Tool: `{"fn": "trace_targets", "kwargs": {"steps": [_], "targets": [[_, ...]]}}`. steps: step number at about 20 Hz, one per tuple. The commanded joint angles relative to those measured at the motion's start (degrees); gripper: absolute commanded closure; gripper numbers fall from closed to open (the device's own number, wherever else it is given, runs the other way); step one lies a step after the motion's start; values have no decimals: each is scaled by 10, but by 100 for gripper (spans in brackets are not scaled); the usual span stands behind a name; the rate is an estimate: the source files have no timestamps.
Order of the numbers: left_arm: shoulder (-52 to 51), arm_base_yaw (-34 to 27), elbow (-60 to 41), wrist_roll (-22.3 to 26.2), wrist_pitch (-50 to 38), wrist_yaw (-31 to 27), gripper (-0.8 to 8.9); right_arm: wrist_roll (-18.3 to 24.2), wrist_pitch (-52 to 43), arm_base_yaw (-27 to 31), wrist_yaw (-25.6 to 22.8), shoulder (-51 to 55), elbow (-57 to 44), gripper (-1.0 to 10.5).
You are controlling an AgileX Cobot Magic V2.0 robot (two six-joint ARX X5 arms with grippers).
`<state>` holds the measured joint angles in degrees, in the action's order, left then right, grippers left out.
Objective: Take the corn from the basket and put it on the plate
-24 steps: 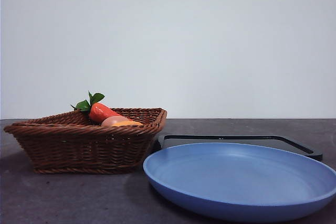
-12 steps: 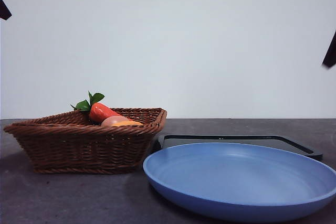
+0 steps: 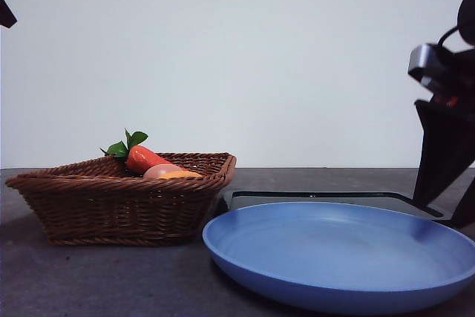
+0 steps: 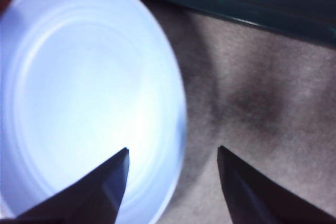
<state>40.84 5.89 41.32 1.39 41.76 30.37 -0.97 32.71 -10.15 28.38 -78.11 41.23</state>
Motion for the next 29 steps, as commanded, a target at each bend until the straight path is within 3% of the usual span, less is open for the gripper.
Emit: {"fn": "trace_targets", "kwargs": {"steps": [1,7,13,22,29], "targets": [[3,2,8,-1,-7,3,435,-5,-6,-3,1,-24,11,724],[3,2,8,-2,-7,3,435,-5,-12,-22,1,-50,11,764],[3,2,8,-4,-7,3,435,-5,-19,-35,-24,-58,11,947],[15,22,9,-33,-28,1,435,-16,10,-22,-34,-33,27,945],[83,72,34,-38,-65,-20,436,-12,90,16,-60,72,61,945]]}}
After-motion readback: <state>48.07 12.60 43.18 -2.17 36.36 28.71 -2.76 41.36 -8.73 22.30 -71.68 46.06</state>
